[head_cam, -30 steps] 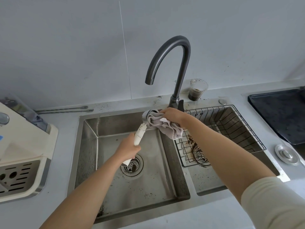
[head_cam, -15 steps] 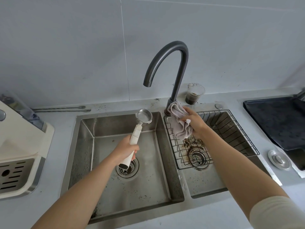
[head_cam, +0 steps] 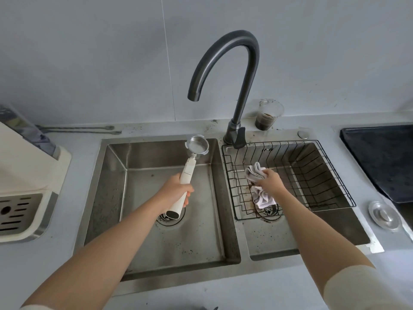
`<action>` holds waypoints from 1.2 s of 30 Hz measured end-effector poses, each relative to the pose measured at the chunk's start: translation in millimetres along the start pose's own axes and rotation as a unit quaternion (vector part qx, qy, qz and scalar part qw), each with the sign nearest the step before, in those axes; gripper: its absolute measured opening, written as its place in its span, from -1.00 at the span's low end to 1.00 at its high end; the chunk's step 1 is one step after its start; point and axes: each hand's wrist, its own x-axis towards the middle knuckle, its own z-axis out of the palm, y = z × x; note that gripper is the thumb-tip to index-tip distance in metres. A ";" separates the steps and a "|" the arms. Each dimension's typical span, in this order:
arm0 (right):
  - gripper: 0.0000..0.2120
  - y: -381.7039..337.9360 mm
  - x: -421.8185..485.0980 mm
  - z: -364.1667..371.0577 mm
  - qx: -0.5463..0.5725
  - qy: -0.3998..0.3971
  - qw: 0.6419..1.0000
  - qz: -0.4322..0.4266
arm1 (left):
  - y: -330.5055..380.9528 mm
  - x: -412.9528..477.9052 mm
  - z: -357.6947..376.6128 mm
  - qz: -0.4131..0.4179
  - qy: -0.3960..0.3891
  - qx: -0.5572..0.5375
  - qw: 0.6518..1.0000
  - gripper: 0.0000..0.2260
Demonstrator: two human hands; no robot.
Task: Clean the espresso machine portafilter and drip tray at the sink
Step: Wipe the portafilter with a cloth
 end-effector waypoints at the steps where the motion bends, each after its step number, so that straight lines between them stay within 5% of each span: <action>1: -0.89 2.3 4.7 4.5 -0.022 0.003 1.000 -0.002 | -0.5 -0.4 0.7 -0.004 0.002 -0.001 1.000 -0.84; 9: -0.51 24.7 30.6 36.6 -0.149 -0.036 0.988 0.000 | 0.9 -5.0 0.3 -0.032 0.035 0.003 0.999 -0.86; 23: -0.54 8.0 29.6 29.0 -0.247 -0.141 0.956 -0.066 | 7.3 -27.3 -2.8 -0.022 0.048 -0.034 0.998 -0.88; 28: -0.50 -44.1 -8.1 33.2 -0.156 -0.096 0.977 -0.106 | -2.4 -48.0 -19.8 -0.017 0.057 -0.043 0.997 -0.86; 36: -0.60 -123.1 -126.1 113.0 0.107 -0.277 0.947 -0.124 | -20.6 -98.8 -63.8 0.010 0.056 -0.046 0.997 -0.86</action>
